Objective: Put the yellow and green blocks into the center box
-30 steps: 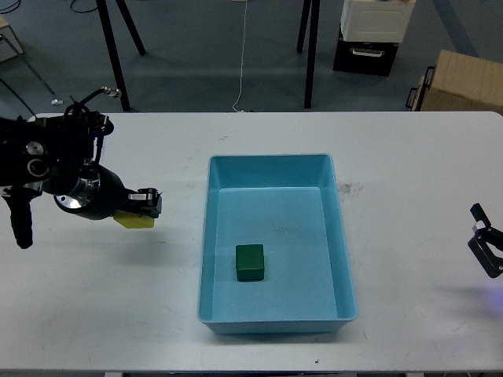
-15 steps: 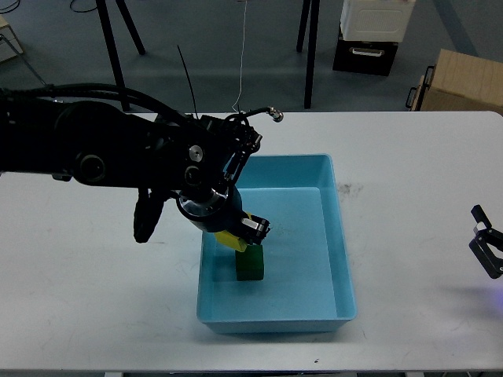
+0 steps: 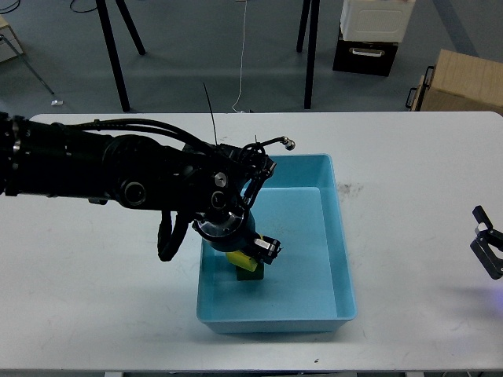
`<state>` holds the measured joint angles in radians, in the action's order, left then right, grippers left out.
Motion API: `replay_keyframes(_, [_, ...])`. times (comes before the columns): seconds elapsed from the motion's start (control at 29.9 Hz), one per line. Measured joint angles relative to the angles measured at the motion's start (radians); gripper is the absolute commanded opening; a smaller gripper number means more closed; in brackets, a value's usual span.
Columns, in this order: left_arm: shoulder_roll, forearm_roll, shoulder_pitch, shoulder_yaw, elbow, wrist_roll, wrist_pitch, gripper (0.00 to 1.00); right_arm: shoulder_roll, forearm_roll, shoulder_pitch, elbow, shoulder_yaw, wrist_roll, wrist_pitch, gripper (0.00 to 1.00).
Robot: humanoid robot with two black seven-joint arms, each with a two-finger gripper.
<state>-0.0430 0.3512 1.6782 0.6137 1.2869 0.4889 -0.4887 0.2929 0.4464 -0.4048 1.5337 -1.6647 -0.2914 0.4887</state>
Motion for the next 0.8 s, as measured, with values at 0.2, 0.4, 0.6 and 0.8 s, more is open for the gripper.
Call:
replay_keyframes(0.2, [-0.002,-0.002,0.013,-0.010,-0.009,0.000,0.000,1.00,0.000,0.000,0.000,0.000,0.003,0.000,0.000,0.99])
replay_keyframes(0.4, [-0.009,-0.008,0.036,-0.024,-0.023,0.000,0.000,1.00,0.000,0.000,0.000,0.000,0.003,0.000,0.000,0.99])
replay_keyframes(0.6, [-0.115,-0.034,0.010,-0.232,-0.186,0.000,0.000,1.00,0.001,0.000,0.008,-0.002,0.000,0.000,0.000,0.99])
replay_keyframes(0.8, [-0.162,-0.027,-0.224,-0.867,-0.378,0.000,0.000,1.00,0.002,-0.016,0.059,-0.025,0.001,0.001,0.000,0.99])
